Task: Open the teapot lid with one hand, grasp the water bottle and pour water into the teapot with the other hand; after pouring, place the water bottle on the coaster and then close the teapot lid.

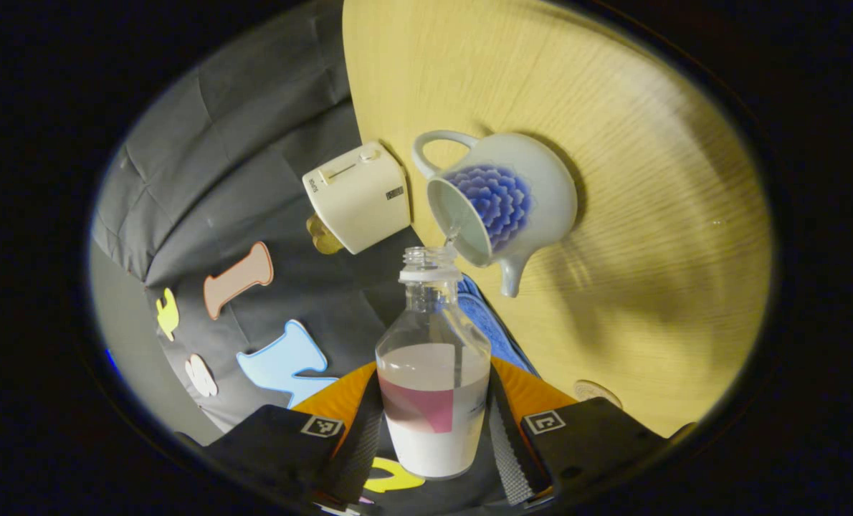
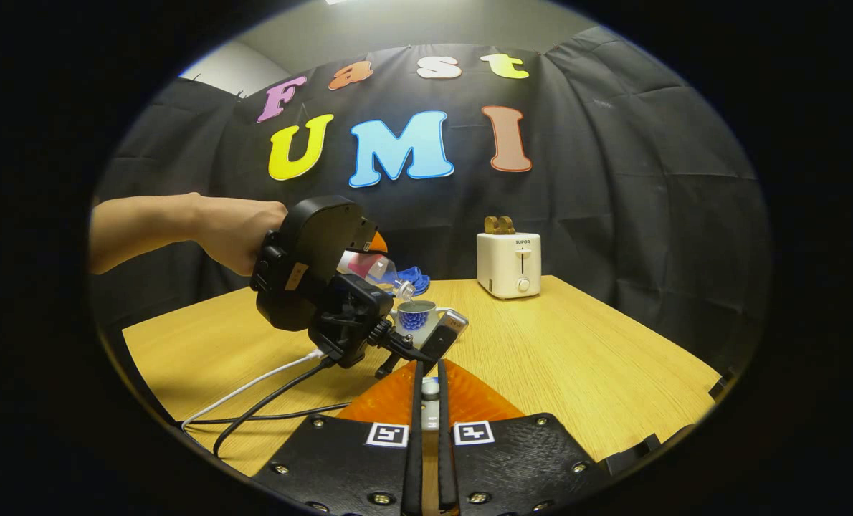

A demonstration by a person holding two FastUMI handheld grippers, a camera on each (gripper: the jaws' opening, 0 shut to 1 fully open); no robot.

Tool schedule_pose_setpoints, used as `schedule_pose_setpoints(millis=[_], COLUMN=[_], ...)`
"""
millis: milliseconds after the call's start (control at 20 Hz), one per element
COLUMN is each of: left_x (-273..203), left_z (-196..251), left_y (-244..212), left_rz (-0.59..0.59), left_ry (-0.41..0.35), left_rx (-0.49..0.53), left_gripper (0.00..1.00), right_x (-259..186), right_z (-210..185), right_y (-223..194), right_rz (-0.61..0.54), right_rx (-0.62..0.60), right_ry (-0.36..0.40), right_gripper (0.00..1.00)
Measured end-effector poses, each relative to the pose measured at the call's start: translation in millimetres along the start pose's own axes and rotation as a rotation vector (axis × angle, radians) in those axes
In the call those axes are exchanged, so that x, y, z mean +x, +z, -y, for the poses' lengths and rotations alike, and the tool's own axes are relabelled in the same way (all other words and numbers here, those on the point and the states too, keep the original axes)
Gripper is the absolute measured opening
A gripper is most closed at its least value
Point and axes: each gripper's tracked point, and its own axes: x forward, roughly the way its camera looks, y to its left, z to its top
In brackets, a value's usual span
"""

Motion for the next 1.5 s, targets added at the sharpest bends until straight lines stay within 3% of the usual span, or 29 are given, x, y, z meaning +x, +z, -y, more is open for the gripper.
schedule_pose_setpoints(millis=[1100,1200,1350,1400,1500], left_x=[-4.6,-3.9,-1.4,-0.2,3.0], left_z=[-17.8,-15.4,-9.7,-7.6,-0.3], left_y=[4.8,6.8,7.9,6.6,5.1], left_rz=[-0.019,-0.007,0.008,0.011,0.017], left_ry=[0.007,0.005,0.01,0.006,-0.002], left_rx=[0.135,0.113,0.053,0.03,-0.031], left_gripper=[0.83,0.83,0.7,0.83,0.84], right_x=[-1.4,-2.1,-3.6,-3.9,-4.0], right_z=[1.4,2.1,2.3,2.2,2.5], right_y=[-0.5,-0.1,1.2,1.4,0.9], right_rz=[-0.004,-0.001,0.007,0.01,0.01], right_rx=[0.001,0.002,0.008,0.007,0.005], right_ry=[0.001,0.0,0.004,0.005,0.005], right_gripper=[0.09,0.09,0.08,0.09,0.09])
